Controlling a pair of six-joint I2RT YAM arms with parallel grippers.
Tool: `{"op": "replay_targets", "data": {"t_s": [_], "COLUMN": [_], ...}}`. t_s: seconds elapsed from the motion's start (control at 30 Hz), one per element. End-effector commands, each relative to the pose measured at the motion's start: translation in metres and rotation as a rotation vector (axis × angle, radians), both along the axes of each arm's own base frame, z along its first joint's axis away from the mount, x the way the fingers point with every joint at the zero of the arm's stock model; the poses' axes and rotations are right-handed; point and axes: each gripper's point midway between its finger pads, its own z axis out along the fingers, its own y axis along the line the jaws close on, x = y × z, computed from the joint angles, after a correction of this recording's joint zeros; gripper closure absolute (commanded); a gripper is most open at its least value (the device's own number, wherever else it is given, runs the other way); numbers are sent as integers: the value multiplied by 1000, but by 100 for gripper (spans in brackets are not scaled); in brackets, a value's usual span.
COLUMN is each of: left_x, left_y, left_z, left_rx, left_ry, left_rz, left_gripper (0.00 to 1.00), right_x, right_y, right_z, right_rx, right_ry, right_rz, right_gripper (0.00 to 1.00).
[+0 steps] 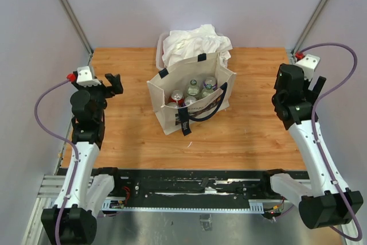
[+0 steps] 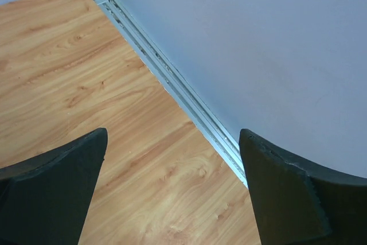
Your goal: Take the beverage out of the canvas bag
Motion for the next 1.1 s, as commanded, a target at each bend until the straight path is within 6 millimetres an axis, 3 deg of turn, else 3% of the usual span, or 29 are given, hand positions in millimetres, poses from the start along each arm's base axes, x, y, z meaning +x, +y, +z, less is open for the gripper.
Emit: {"op": "replay_targets", "data": {"t_s": [0.0,0.37,0.5,0.77,0.9,1.07], "left_x": [-10,-23,-24,-15,-13,-17], "left_y": [-4,-17,-23,-41,-57,-77], "left_z": [18,49,58,57,52,44], "left_rx": [-15,-59,-91,-144,-190,-225], "left_ry": [-42,-92,-108,-35,-21,15], "left_rz": [-10,-72,-103,-199,-260,-335], "left_gripper": [0,0,0,0,0,0], "right_x": [-6,-3,6,40,59,70], "right_y": [5,26,49,133,187,250], "right_z": [8,21,26,38,52,65], "right_rx": [7,73,51,-37,-58,-28], "right_ry": [-19,-139,-126,-71,-59,-80], "right_rz": [12,146,267,545,717,943], "right_gripper": [2,2,1,2,1,26]}}
